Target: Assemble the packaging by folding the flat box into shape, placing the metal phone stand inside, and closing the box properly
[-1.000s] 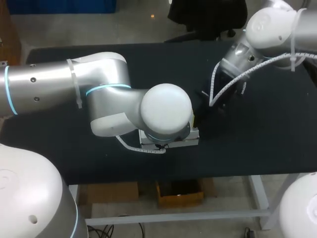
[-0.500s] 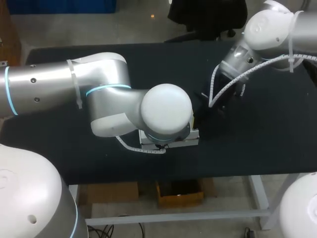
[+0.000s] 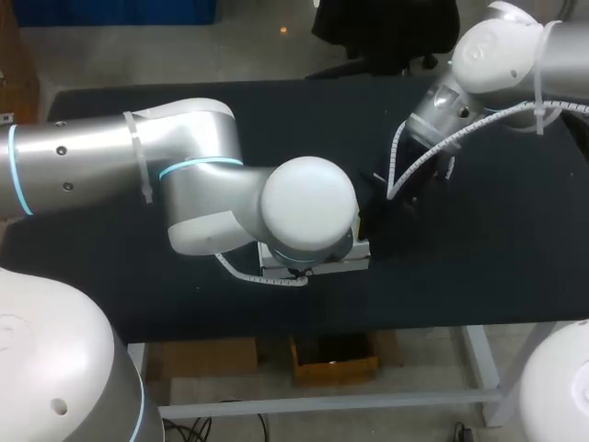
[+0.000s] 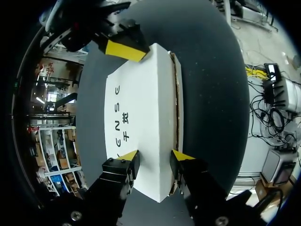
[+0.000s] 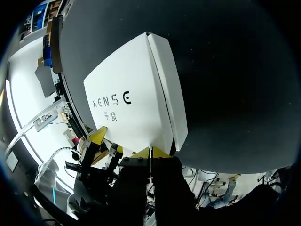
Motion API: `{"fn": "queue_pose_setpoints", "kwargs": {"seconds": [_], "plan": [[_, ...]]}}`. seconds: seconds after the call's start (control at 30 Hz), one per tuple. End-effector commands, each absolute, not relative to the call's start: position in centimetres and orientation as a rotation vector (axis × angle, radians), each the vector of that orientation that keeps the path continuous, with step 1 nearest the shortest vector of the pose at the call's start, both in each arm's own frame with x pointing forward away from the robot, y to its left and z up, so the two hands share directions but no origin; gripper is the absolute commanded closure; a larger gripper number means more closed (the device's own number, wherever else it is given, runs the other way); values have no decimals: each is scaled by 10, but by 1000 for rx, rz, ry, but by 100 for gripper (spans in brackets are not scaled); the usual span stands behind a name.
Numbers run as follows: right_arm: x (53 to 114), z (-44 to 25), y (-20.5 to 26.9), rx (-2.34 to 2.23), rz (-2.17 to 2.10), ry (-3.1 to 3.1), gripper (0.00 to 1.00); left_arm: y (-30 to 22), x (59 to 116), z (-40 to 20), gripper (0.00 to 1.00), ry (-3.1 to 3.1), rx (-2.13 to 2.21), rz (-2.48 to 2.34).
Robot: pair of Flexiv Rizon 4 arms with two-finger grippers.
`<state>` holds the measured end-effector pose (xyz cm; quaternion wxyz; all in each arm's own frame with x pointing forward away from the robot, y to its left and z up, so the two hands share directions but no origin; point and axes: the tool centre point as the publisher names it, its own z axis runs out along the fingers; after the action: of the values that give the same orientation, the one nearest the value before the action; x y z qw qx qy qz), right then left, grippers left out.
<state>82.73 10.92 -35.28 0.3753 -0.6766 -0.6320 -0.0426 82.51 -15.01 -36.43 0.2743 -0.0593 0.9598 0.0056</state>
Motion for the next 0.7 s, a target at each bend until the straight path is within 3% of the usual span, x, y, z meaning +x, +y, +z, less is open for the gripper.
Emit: {"fn": "queue_pose_setpoints", "kwargs": {"seconds": [0.03, 0.7], "plan": [[829, -354, 109, -1725, -105, -1616, 100, -149, 823, -365, 57, 2573, -163, 18], [828, -355, 111, -1727, -102, -1617, 100, -125, 807, -333, 57, 2500, -220, -124]]}}
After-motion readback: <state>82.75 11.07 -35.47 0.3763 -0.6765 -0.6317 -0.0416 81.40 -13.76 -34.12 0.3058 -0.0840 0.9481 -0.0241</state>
